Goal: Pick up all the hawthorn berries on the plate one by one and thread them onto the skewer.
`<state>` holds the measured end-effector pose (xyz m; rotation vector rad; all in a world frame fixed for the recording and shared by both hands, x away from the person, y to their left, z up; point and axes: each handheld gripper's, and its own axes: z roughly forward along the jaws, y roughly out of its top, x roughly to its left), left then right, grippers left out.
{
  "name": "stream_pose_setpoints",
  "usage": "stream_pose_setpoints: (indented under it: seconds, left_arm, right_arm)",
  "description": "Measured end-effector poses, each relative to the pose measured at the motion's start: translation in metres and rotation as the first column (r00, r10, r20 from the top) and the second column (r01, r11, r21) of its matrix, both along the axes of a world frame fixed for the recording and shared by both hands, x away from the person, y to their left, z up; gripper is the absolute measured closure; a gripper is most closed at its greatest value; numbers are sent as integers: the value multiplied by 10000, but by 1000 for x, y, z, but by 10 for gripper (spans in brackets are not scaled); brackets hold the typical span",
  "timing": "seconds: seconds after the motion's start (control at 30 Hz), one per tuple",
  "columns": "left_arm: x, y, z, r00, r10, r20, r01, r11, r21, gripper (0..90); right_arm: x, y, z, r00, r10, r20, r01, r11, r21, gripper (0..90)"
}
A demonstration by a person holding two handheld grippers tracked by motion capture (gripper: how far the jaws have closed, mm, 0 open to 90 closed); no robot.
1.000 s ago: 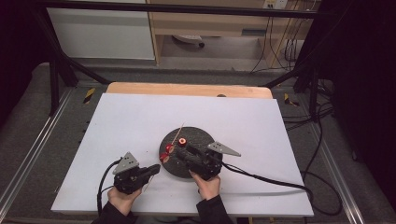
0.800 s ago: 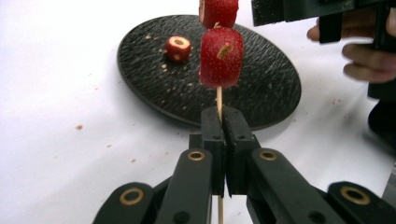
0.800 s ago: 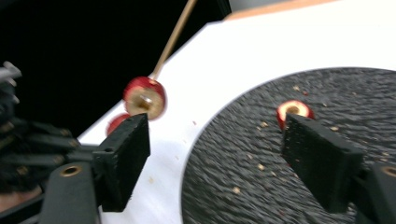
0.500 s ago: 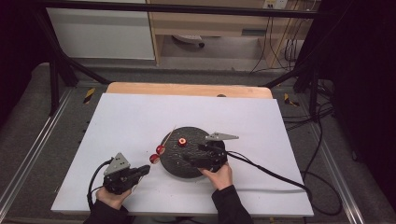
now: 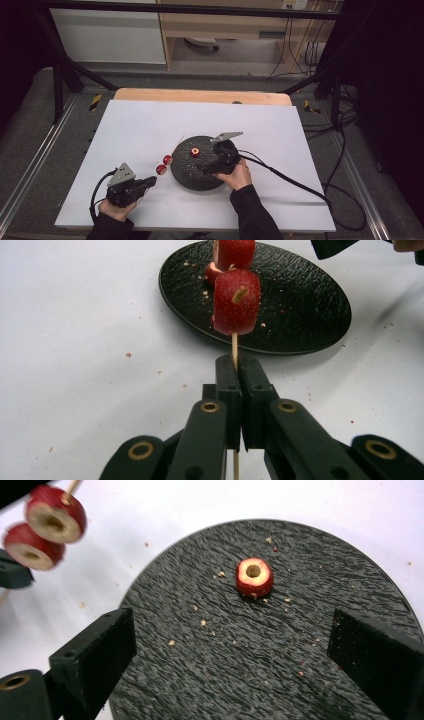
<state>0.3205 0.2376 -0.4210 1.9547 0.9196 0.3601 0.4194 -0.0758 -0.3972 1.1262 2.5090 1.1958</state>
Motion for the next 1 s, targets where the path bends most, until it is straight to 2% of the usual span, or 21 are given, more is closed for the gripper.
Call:
stream_pose_setpoints:
  seconds: [0.23, 0.4, 0.73, 0.8, 1.0]
  left_arm:
    - [1, 2, -1, 10000, 81, -37, -81, 10000, 3, 880]
    - [3, 4, -2, 9998, 198, -93, -198, 9998, 52, 880]
    - [4, 3, -3, 9995, 277, -171, -275, 9996, 115, 881]
    - [4, 3, -3, 9995, 272, -174, -271, 9996, 108, 881]
    - [4, 3, -4, 9995, 266, -186, -265, 9996, 83, 880]
  right_arm:
    - [18, 10, 3, 9992, 268, -284, -295, 9943, -1023, 51]
    - [34, 16, 3, 9984, 146, -547, -231, 9872, -1575, 51]
    - [55, 33, -1, 9948, 320, -968, -517, 9766, -2090, 140]
    - [58, 37, -2, 9927, 435, -1128, -668, 9751, -2117, 168]
    - [65, 46, -6, 9888, 309, -1460, -627, 9738, -2184, 285]
